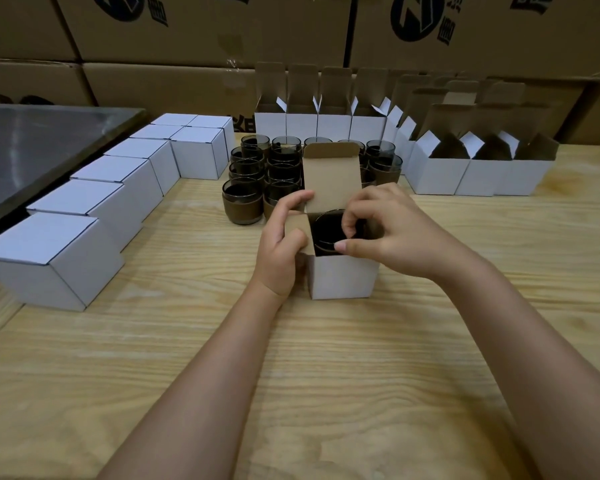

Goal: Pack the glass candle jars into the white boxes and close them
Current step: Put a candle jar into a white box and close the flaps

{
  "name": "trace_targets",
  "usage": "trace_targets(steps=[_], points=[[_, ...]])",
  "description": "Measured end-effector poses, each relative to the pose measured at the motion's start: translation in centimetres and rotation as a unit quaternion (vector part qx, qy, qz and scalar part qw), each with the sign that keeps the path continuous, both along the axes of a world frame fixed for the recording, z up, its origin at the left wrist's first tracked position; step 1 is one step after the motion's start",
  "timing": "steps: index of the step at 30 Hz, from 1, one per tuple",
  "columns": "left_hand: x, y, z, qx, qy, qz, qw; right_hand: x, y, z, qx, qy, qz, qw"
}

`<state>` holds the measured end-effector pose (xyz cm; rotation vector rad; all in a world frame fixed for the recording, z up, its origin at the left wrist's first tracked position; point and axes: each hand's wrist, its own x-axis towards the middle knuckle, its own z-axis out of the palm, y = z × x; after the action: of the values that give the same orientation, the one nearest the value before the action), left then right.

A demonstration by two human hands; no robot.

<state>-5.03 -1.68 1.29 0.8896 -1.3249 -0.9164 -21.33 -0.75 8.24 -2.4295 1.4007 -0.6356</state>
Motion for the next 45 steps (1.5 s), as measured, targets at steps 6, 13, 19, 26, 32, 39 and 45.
trace_targets(steps=[6, 13, 19, 26, 32, 39, 45], points=[[0.0, 0.0, -0.1, 0.003, -0.013, 0.001, 1.000, -0.1, -0.1, 0.3, -0.002, 0.136, -0.006, 0.991], [0.0, 0.2, 0.0, -0.003, -0.012, 0.001, 1.000, 0.6, 0.0, 0.9, 0.000, 0.227, -0.004, 0.974], [-0.1, 0.2, 0.0, -0.002, -0.004, -0.003, 1.000, 1.2, -0.3, -0.7, -0.060, -0.047, 0.016, 0.997], [-0.2, 0.6, 0.4, 0.010, 0.063, -0.049, 0.997, 1.3, -1.2, -4.4, 0.015, -0.481, -0.106, 0.870], [-0.8, 0.4, 0.3, 0.017, 0.112, -0.090, 0.989, 1.0, -1.8, -5.6, 0.192, -0.596, -0.042, 0.778], [-1.2, -0.2, 0.1, 0.028, 0.104, -0.084, 0.991, 0.9, -1.8, -5.6, 0.191, -0.613, 0.018, 0.766], [-1.8, 0.2, 0.4, 0.047, 0.070, -0.033, 0.996, 1.1, -1.4, -5.8, 0.164, -0.613, 0.033, 0.772]])
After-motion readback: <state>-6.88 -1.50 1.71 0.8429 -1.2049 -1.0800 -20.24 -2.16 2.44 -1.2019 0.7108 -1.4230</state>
